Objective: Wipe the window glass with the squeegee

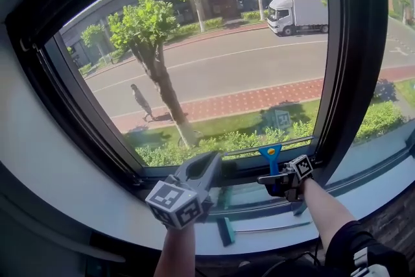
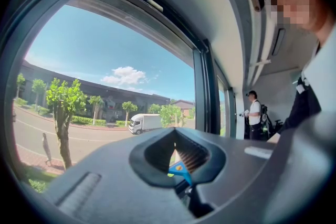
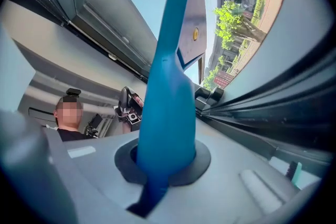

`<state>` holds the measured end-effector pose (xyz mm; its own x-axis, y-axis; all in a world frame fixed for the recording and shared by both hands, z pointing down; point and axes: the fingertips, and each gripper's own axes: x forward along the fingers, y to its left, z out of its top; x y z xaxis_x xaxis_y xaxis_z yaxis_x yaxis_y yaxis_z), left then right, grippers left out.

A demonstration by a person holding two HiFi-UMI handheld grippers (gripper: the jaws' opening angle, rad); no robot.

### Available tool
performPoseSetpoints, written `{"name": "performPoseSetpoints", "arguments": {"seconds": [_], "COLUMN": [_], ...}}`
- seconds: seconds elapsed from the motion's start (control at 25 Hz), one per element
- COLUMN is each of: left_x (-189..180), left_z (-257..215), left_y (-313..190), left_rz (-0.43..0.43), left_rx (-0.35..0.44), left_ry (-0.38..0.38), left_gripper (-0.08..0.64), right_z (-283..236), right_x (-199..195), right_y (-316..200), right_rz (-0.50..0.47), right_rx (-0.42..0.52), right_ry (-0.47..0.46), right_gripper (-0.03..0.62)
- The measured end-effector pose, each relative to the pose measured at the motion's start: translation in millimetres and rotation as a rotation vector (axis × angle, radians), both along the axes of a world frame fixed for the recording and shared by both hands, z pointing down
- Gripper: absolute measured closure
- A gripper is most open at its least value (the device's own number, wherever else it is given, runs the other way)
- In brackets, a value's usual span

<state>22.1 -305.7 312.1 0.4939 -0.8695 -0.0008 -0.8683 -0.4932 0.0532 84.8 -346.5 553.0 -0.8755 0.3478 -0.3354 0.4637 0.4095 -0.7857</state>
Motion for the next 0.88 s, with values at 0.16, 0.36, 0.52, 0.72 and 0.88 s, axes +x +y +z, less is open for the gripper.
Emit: {"name": "performPoseSetpoints", "arguments": {"seconds": [0.16,0.36,0.52,0.72,0.88], "left_x": [-2.2,-4.8,-3.5,-4.4,-4.3], "left_z": [-2.0,-13.9,-23.0,-46.0,-59.5], "left_y": [5.1,9.7,11.8,18.4,22.3], "left_rz": [0.017,0.036,0.076,0.103,0.145], "left_rx": [0.021,0.054,0.085,0.119,0.16], "left_ry": [0.01,0.021,0.024,0.007,0.0], "left_gripper": [0.558,0.557,0.558,0.557,0.557], "right_z": [-31.0,-117.0,-190.4,-286.7,-347.8], "right_x": [-5.8,-16.4,-29.2,-43.5,-56.2], "right_y": [0.3,-1.7,6.6,25.6,31.0], "right_rz": [0.005,0.036,0.019,-0.005,-0.017], "right_rx": [0.087,0.305,0.479,0.66,0.771], "right_ry": [-0.057,-0.174,-0.206,-0.294,-0.297], "right_gripper": [0.589,0.589,0.589,0.589,0.589]}}
